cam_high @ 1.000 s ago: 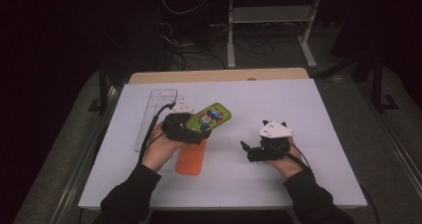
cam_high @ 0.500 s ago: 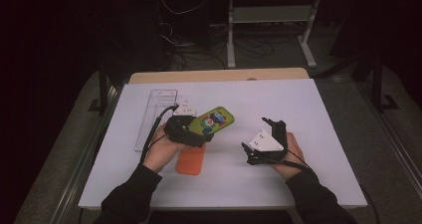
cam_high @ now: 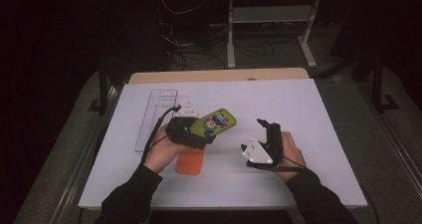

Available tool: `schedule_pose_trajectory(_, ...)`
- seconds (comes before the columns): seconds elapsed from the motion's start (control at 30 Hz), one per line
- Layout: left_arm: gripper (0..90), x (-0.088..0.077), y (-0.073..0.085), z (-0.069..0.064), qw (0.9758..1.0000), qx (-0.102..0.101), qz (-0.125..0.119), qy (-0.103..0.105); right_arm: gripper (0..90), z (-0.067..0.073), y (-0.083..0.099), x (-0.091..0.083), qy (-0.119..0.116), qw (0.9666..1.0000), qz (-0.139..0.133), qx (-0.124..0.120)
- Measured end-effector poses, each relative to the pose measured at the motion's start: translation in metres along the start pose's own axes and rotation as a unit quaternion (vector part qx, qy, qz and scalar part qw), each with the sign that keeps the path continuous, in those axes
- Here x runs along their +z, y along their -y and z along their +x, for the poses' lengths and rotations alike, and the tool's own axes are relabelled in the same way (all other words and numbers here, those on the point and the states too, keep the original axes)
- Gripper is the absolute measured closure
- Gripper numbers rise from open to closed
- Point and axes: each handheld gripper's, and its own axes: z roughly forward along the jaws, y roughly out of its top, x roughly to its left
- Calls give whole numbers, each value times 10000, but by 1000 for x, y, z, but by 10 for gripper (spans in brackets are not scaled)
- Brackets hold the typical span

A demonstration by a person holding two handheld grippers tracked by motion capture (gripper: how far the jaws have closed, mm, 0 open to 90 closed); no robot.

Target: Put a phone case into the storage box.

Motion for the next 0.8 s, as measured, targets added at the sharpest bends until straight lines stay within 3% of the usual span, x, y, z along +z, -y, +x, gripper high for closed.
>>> schedule_pose_trajectory(0.1,147,1,0,0,10000,-14,50,19,30,3,-2,1,87,9996,-24,-278)
schedule_pose_trajectory(0.13,147,1,0,1,10000,36,52,19,31,2,-3,3,164,9974,-82,-692)
schedule_pose_trajectory(0.17,147,1,1,-1,10000,-62,48,34,31,3,-4,4,181,9970,-96,-752)
schedule_pose_trajectory(0.2,147,1,0,1,10000,50,46,33,32,4,-5,5,221,9962,-124,-830)
schedule_pose_trajectory(0.23,147,1,0,-1,10000,-57,-1,48,32,6,-6,6,268,9949,-149,-966)
schedule_pose_trajectory(0.27,147,1,0,0,10000,-8,42,51,33,7,-7,6,297,9938,-171,-1061)
schedule_pose_trajectory(0.57,147,1,0,-1,9999,54,63,89,51,15,-18,11,581,9849,-363,-1591)
schedule_pose_trajectory(0.63,148,1,0,-2,9999,71,71,112,63,19,-19,11,541,9861,-290,-1543)
schedule_pose_trajectory(0.8,148,3,-1,-5,9995,179,153,186,112,22,-26,10,637,9795,-401,-1868)
